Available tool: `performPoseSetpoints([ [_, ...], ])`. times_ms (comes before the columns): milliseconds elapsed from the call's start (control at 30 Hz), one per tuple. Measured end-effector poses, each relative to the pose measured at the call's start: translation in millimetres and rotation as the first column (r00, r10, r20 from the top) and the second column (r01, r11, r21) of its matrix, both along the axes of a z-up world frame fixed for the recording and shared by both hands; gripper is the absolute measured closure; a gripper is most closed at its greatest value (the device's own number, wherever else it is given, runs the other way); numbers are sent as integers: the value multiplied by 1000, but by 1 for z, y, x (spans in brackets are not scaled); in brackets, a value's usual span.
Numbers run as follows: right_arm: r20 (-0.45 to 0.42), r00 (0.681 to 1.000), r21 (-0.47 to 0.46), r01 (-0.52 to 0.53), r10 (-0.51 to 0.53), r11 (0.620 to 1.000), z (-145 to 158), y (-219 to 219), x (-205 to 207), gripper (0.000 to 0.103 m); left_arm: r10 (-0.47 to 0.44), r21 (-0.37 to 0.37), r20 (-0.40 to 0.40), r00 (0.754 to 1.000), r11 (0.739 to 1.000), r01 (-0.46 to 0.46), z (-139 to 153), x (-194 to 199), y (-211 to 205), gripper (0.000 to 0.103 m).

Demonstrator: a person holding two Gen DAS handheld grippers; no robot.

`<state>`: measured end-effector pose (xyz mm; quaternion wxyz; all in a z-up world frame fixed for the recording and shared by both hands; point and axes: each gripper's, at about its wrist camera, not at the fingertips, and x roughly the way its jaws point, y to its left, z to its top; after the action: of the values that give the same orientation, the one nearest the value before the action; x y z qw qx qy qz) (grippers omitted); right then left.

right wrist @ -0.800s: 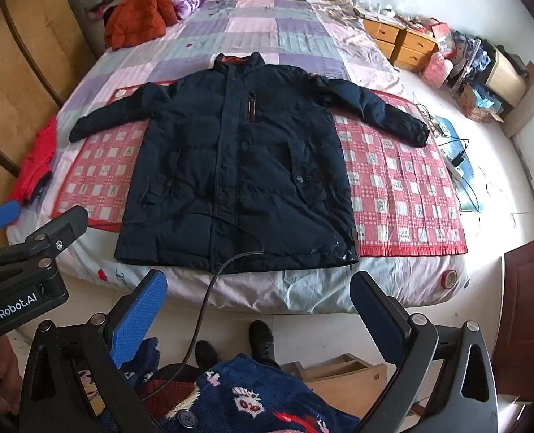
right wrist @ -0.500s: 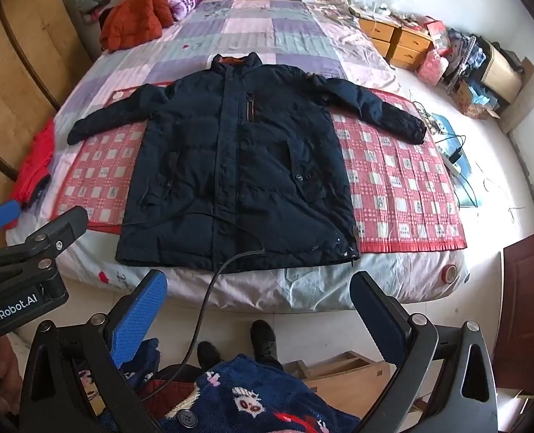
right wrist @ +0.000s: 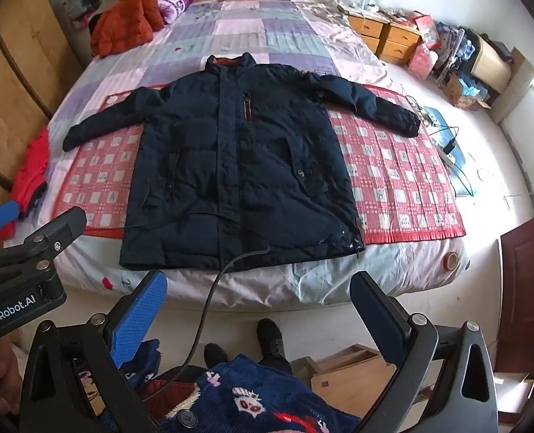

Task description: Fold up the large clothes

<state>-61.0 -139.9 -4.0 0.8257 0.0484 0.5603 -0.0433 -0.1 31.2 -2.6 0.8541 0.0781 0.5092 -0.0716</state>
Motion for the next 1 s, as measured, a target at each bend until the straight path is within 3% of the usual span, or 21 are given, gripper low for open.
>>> performPoseSetpoints([
  [133,0,1000,-7,21,-21,1000,-1,10,-3,0,-15,21,8,1000,1000,15,0,2,5,0],
  [367,3,999,-15,48,-48,999,-3,20,-5,0,-35,-9,43,998,999,35,0,5,13,0],
  [833,-2,998,-20,60,-60,998,-8,25,-5,0,-38,-7,-45,998,999,37,-4,5,14,0],
  [1000,-9,998,-22,69,-69,997,-12,25,-5,0,-44,-4,-20,999,999,43,-9,6,13,0],
])
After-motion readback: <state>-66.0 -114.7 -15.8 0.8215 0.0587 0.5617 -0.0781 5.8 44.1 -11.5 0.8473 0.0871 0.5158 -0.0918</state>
